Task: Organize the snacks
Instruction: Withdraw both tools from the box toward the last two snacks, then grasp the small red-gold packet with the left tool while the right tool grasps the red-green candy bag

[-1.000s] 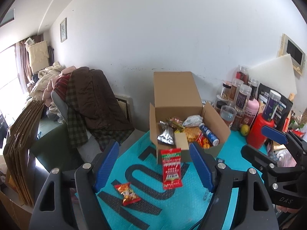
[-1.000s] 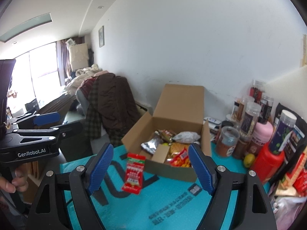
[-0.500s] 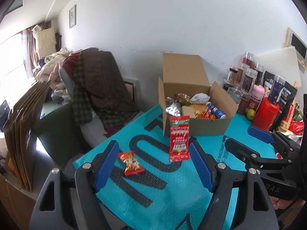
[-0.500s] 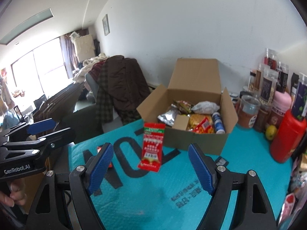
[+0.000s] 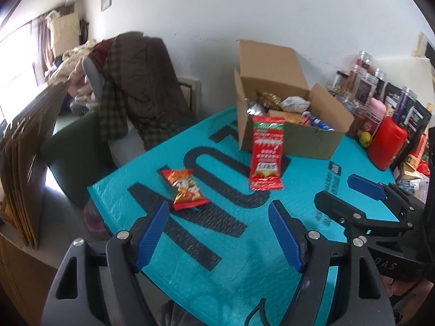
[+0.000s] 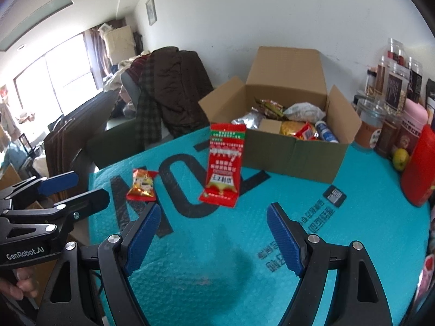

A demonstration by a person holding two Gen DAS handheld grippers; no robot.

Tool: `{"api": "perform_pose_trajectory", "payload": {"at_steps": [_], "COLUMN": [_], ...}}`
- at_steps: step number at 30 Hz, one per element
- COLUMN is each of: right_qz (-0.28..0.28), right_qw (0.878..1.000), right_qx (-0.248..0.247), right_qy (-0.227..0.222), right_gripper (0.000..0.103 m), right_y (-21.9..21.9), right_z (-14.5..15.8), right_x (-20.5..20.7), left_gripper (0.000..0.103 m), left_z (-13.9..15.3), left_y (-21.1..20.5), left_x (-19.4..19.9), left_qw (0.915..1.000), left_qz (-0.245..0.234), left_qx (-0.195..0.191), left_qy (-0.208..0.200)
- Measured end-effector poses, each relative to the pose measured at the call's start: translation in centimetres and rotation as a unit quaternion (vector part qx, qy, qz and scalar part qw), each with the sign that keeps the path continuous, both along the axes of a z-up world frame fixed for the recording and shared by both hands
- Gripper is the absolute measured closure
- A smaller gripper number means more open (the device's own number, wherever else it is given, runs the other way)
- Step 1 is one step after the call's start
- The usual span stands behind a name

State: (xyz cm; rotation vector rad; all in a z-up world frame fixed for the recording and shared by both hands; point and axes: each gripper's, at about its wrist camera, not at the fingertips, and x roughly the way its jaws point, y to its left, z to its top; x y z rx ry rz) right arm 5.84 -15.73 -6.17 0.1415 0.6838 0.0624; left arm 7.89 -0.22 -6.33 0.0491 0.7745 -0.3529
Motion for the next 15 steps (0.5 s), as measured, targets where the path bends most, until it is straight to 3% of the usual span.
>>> {"api": "perform_pose_trajectory", "payload": {"at_steps": [8, 15], "right_qz": [0.000, -0.064], "right_qw": [0.999, 0.995], "right_qx": [0.020, 0.031], "right_qy": [0.050, 0.068], "right_gripper": [0.022, 0.022], "right_y": [0.9, -0.2], "right_z": [-3.1, -4.9], "right_x": [2.4, 3.9], "left_gripper": [0.027, 0.027], "left_z": [-2.4, -4.4], "left_y": [0.9, 1.3], "left_x": [2.1, 4.6], "left_qw": [0.9994, 0.9983], "left_qz": [0.025, 0.036], "left_qx": [0.001, -0.004], "left_qy": [0.024, 0.045]}}
